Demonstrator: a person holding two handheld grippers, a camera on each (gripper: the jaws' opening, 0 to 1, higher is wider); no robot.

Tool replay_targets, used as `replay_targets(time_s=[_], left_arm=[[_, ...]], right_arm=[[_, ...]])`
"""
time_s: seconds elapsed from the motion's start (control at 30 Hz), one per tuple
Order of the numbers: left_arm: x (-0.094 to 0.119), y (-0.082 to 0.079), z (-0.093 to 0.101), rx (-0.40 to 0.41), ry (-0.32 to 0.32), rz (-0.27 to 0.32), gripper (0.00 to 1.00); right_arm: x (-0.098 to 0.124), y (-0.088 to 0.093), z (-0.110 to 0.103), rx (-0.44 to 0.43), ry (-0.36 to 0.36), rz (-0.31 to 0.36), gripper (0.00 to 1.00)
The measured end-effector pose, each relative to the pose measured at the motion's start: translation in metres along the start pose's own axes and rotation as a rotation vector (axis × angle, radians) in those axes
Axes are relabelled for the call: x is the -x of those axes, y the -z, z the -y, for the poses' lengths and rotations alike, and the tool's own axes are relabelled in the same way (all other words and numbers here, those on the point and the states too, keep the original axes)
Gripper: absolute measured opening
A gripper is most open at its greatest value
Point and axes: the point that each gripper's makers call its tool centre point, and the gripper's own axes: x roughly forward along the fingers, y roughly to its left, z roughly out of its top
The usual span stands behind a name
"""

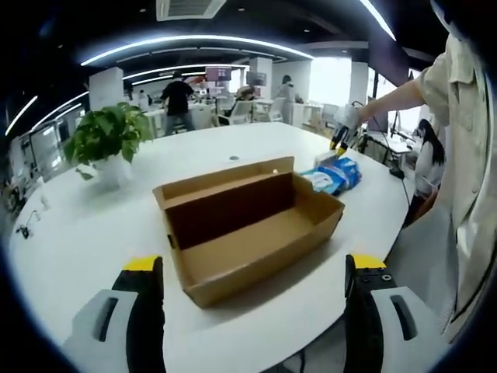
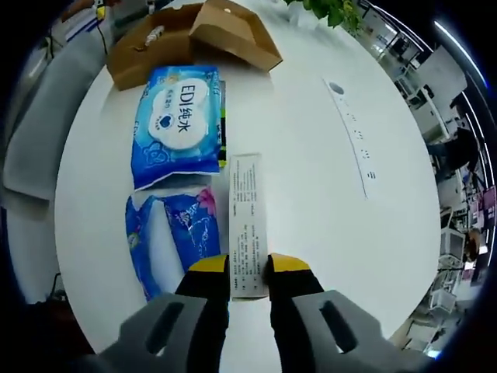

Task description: Operate the shoe box by opening the lid, removing the specified soft item, and placing it in the target area until the item is outside and the box remains undamaged.

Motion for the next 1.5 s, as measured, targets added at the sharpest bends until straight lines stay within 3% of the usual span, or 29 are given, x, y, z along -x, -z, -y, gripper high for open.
replay_targets(time_s=[0.47, 1.07, 1.23, 1.37, 1.5], left_arm=[[-0.002, 0.003, -0.001, 0.008, -0.003, -0.014, 0.99], [-0.007, 0.01, -0.004, 0.009, -0.002, -0.025, 0.99], [-0.007, 0.011, -0.006, 0.006, -0.003, -0.021, 0.99], [-0.006, 0.012, -0.007, 0.002, -0.003, -0.021, 0.98], [-0.006, 0.014, -0.009, 0.004, -0.008, -0.028, 0.97]], right_arm=[[-0.009, 0.018, -0.001, 0.082, -0.016, -0.06, 0.16], [-0.009, 0.021, 0.009, 0.108, 0.014, -0.072, 0.16], [-0.009, 0.021, 0.01, 0.101, 0.026, -0.078, 0.17], [-0.002, 0.012, 0.015, 0.022, 0.054, -0.024, 0.19], [0.005, 0.008, 0.016, 0.006, 0.081, -0.006, 0.22]])
